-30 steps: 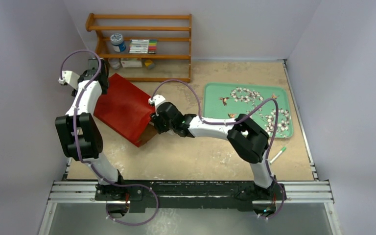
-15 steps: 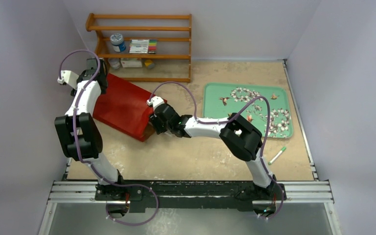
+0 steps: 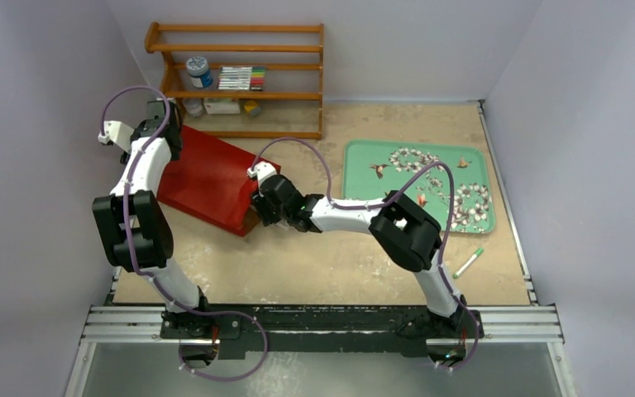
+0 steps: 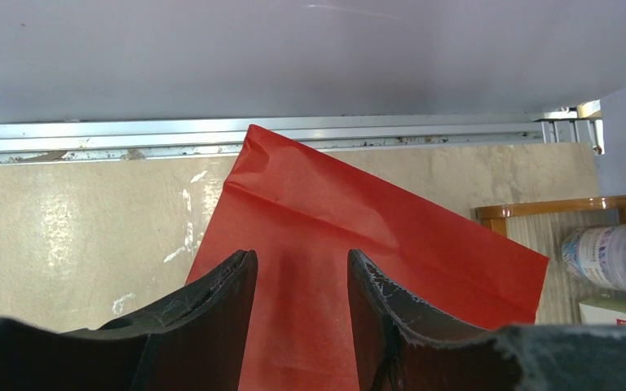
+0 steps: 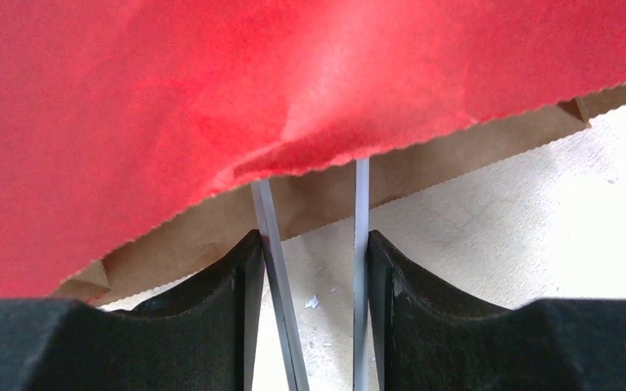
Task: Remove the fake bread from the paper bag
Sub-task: Take out the fake bread from the paper bag.
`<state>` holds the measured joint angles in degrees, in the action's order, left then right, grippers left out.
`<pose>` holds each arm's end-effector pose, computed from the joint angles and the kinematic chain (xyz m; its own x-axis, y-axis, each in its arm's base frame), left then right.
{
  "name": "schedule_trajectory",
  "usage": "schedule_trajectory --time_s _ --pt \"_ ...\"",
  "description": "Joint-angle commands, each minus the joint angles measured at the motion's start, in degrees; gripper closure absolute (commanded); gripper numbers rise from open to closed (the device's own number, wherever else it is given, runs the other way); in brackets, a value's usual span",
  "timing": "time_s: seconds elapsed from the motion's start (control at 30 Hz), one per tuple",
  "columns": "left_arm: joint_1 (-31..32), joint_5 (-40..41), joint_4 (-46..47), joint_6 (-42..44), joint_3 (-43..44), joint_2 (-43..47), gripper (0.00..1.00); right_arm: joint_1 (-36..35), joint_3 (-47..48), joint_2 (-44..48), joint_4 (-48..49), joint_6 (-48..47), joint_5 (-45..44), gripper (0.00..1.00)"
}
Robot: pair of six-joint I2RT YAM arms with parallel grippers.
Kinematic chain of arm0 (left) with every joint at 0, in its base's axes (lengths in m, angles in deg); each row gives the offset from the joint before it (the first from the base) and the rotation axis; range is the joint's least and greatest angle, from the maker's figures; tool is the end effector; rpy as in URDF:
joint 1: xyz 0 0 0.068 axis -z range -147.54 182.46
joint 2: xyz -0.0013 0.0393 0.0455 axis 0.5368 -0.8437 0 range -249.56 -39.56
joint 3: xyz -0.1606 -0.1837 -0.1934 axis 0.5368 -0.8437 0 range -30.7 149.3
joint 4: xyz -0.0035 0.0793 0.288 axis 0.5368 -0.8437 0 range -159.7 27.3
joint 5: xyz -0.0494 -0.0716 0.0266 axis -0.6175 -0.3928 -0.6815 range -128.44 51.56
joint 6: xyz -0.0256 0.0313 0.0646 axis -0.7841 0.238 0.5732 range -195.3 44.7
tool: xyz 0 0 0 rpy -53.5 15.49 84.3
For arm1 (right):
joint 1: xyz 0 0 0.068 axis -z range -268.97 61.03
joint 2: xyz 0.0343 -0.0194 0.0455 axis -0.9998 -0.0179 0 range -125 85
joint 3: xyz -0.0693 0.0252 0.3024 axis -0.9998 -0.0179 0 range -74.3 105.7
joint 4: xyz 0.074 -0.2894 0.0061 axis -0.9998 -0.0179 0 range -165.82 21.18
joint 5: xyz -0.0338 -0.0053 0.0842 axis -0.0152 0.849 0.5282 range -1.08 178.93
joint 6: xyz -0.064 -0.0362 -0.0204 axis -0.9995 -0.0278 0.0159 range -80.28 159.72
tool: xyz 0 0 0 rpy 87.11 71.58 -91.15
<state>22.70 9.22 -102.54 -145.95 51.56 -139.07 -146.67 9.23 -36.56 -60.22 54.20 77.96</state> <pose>0.4092 0.1188 0.2873 0.2071 -0.6091 -0.7656 -0.9496 0.0630 -0.3070 0.3095 0.4664 0.1765 -0.4397 -0.2359 -0.8666 -0.6520 0.7475 0.1273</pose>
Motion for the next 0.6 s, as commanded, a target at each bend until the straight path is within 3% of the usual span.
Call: schedule_trajectory --time_s 0.0,0.17,0.27,0.4,0.5,0.57 --pt "-0.6 0.6 1.2 1.1 -0.7 2.8 0.55 0.3 -1.4 3.9 3.6 0.8 0.1 0.89" --pt "-0.7 0.5 1.1 1.2 -0.7 2.6 0.55 0.3 -2.0 3.6 3.8 1.1 0.5 0.85" --pt "-0.7 0.7 1.1 1.2 -0.8 2.2 0.55 0.3 0.1 0.6 2.3 1.3 0.0 0.67" --pt "-0.7 0.4 1.6 1.0 -1.7 2.3 0.55 0.2 0.5 -2.0 3.5 1.8 -0.4 0.33" --pt "-0.7 0.4 2.4 1.4 -2.0 2.5 0.54 0.3 0.5 -3.0 5.4 1.7 -0.1 0.2" --pt "-0.7 0.5 2.8 1.8 -1.9 2.4 0.55 0.2 1.2 -3.7 5.5 1.4 0.0 0.2"
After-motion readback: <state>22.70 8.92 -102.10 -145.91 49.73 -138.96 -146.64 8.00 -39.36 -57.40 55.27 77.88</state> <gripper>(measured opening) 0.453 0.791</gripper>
